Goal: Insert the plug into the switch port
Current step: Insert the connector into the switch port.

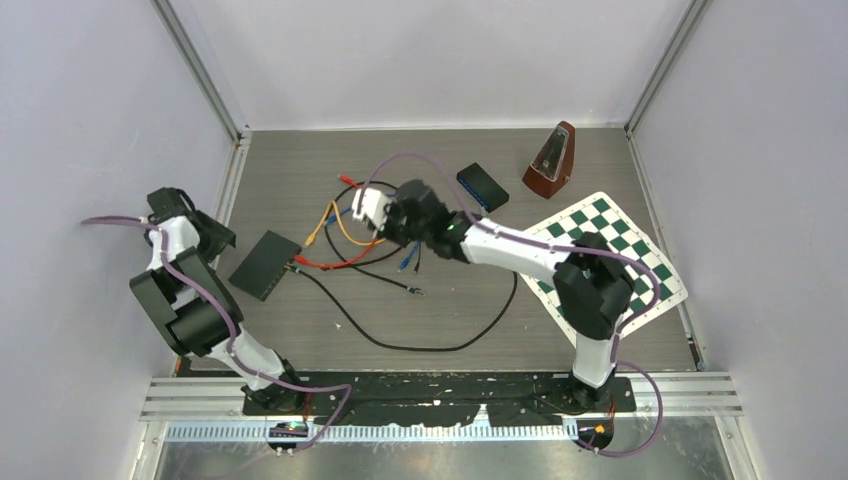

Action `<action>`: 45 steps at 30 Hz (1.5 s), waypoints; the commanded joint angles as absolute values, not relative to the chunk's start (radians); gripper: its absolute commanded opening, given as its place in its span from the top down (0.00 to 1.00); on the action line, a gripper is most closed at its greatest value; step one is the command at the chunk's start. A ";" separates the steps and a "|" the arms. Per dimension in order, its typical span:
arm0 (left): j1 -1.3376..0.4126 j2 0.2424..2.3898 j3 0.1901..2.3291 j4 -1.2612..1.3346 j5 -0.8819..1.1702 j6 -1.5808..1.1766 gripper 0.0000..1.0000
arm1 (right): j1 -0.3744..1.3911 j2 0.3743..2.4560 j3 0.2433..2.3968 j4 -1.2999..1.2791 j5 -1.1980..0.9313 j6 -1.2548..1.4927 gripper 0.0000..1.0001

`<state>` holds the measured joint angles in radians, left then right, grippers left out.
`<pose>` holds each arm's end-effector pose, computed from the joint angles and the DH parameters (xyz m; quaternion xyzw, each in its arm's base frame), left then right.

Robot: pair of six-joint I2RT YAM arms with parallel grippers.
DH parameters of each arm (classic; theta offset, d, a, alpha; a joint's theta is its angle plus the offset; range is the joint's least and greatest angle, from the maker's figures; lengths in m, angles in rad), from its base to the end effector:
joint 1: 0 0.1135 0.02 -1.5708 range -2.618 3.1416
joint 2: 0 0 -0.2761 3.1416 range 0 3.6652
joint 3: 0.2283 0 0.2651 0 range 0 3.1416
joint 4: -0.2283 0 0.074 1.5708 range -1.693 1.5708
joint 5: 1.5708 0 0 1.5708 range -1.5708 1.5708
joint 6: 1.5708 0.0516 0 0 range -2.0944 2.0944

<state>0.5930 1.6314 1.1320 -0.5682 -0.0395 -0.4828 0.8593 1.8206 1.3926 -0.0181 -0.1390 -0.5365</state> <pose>0.2913 0.1988 0.2081 -0.5003 0.8291 0.0328 0.2475 0.2956 0.3538 0.2745 -0.5707 0.6228 0.1435 0.5155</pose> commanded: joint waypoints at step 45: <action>0.627 1.623 0.922 -0.552 0.373 -0.500 0.57 | 1.173 2.346 1.845 -0.066 0.025 -0.054 0.95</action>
